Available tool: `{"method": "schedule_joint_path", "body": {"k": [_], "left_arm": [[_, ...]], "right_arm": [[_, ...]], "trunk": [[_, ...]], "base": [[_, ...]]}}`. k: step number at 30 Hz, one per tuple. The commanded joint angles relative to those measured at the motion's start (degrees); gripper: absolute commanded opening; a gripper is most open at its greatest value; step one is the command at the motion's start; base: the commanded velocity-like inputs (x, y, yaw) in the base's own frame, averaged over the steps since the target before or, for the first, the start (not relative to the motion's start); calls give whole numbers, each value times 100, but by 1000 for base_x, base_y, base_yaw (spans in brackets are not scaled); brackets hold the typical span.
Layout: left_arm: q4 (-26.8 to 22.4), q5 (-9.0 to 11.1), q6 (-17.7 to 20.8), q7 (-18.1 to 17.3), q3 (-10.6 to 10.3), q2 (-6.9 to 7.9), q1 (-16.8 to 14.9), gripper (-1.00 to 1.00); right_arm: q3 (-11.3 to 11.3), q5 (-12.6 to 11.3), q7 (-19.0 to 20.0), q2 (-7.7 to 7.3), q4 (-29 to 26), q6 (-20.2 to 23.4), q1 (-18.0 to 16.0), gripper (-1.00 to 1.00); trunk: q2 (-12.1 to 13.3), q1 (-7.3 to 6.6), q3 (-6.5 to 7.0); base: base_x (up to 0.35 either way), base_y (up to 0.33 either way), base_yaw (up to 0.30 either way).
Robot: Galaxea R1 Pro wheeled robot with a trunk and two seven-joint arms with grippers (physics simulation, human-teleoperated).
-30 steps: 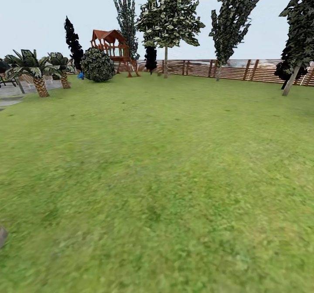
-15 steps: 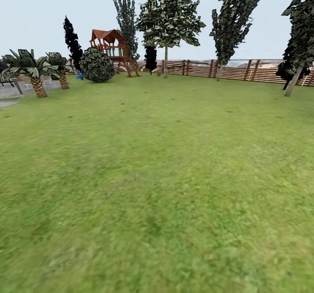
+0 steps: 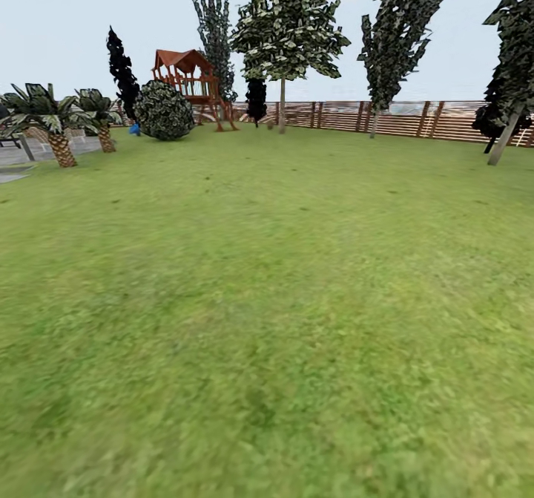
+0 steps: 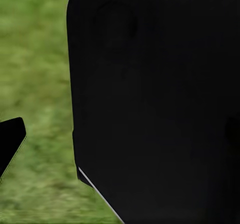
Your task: Take the three Easter eggs out of the wicker basket on the lawn in the garden, then place them on the lawn next to a single tree (choose any tree) so that all three eggs are next to the same tree and none are left in the basket.
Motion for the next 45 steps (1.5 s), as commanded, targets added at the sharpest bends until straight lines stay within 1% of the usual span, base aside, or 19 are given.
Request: {"method": "schedule_joint_path", "body": {"k": [1,15,23,45], "left_arm": [[-9,7,-7,-4,3,0,3,100],[-7,4,-7,-4,3,0,3,100],[-7,5,-7,-4,3,0,3,100],[-2,6,-7,-4,3,0,3,100]], "right_arm": [[3,5,-1,0,5,-19,-3,100],[5,5,-7,0,9,-19,-3,100],[4,5,-18,0,11,-21,-3,100],[5,5,-18,0,9,-19,-3,100]], "trunk": [[-2,3,-4],[-2,3,-4],[-2,3,-4],[-2,3,-4]], "base": [[327,0,0],[328,0,1],[328,0,82],[328,0,2]]}}
